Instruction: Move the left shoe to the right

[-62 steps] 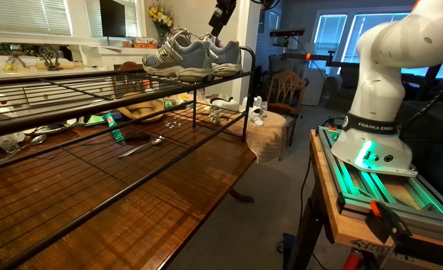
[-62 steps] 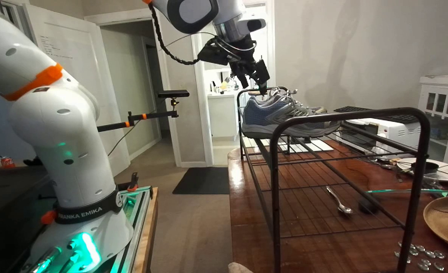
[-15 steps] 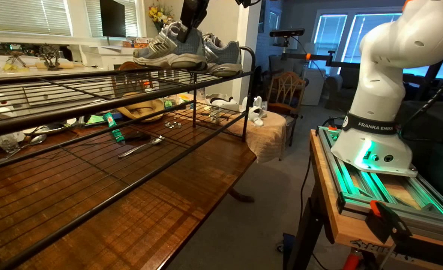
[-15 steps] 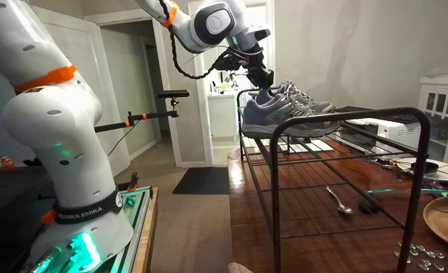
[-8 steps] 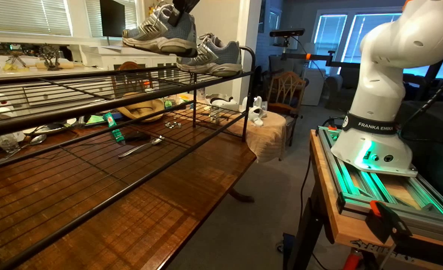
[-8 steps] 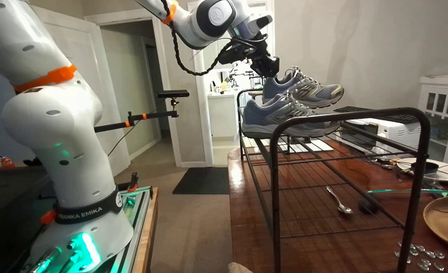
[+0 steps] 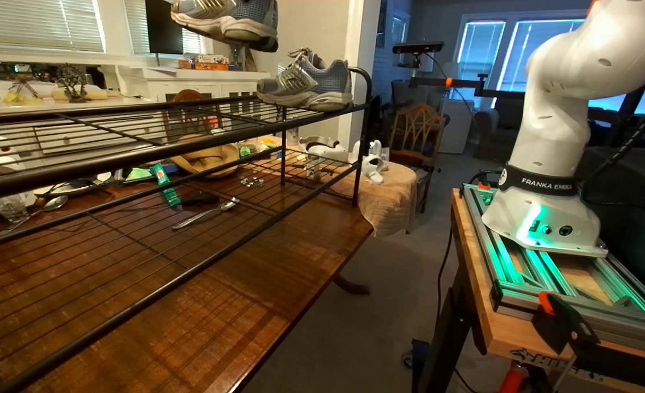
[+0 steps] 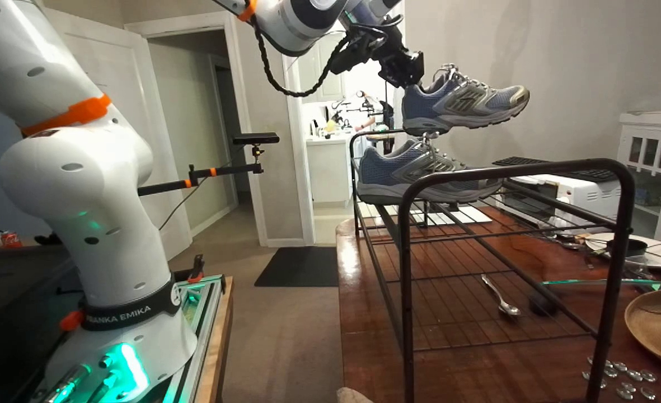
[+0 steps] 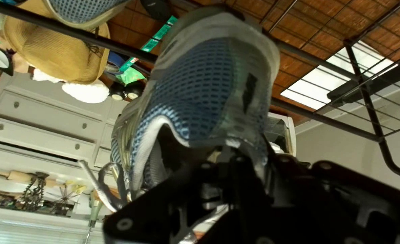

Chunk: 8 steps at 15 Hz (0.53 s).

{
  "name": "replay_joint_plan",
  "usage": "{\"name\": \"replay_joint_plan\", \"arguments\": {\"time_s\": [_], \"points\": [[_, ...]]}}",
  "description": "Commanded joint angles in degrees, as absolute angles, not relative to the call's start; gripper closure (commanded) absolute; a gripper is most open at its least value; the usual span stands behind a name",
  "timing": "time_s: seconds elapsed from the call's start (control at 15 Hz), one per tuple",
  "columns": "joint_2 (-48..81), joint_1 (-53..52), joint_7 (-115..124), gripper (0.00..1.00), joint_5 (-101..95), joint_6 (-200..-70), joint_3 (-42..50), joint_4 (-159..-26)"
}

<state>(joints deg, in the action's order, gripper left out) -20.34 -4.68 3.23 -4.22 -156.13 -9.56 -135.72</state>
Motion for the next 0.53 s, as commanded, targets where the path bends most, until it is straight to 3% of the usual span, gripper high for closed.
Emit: {"name": "replay_joint_plan", "arguments": {"time_s": [0.0, 0.47], "points": [[-22.52, -3.37, 3.39, 0.97, -6.07, -153.92, -9.12, -134.09], [-28.06, -1.59, 2.61, 0.97, -6.4, -146.52, -7.01, -134.64]]}}
